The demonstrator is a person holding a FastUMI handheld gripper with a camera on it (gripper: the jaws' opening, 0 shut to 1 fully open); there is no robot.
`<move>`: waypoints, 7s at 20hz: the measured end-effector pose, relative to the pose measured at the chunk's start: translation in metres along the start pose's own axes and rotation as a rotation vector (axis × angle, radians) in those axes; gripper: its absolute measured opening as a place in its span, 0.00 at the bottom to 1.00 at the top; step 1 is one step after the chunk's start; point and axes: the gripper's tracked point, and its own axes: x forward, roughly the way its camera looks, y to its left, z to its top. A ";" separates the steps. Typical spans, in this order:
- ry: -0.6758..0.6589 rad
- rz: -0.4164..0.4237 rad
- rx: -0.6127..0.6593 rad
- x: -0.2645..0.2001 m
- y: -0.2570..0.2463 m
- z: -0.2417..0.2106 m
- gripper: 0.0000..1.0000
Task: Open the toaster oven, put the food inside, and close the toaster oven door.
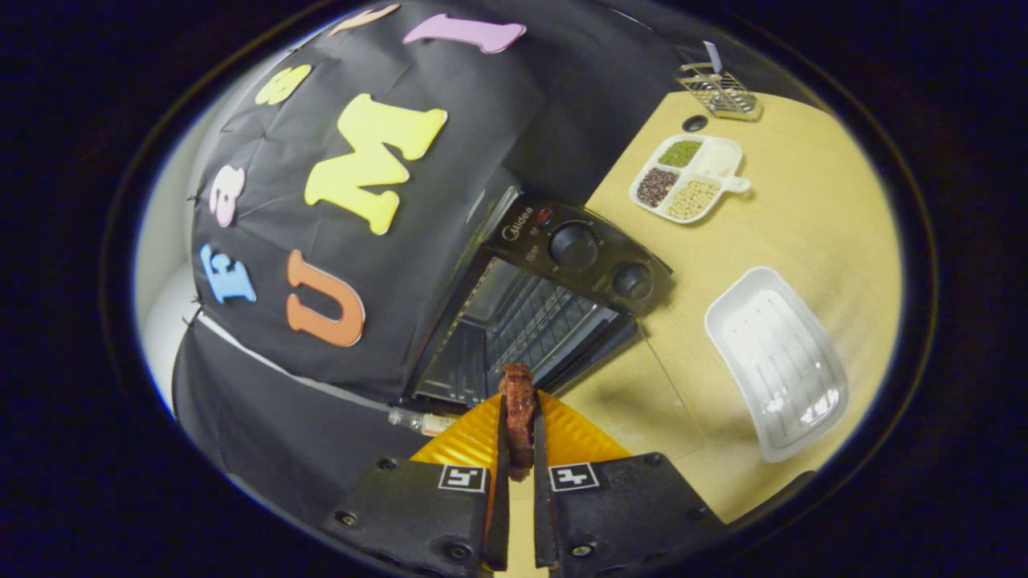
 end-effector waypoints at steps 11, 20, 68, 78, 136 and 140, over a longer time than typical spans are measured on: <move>-0.232 0.026 0.186 0.121 0.033 -0.018 0.15; -0.301 -0.084 0.170 0.173 0.021 0.000 0.17; 0.110 -0.404 -0.994 -0.066 -0.069 -0.114 0.98; 0.197 -0.488 -0.970 -0.013 -0.111 -0.124 0.98; -0.420 -0.328 -0.993 -0.264 0.135 0.166 0.98; -0.528 -0.264 -1.035 -0.333 0.165 0.199 0.98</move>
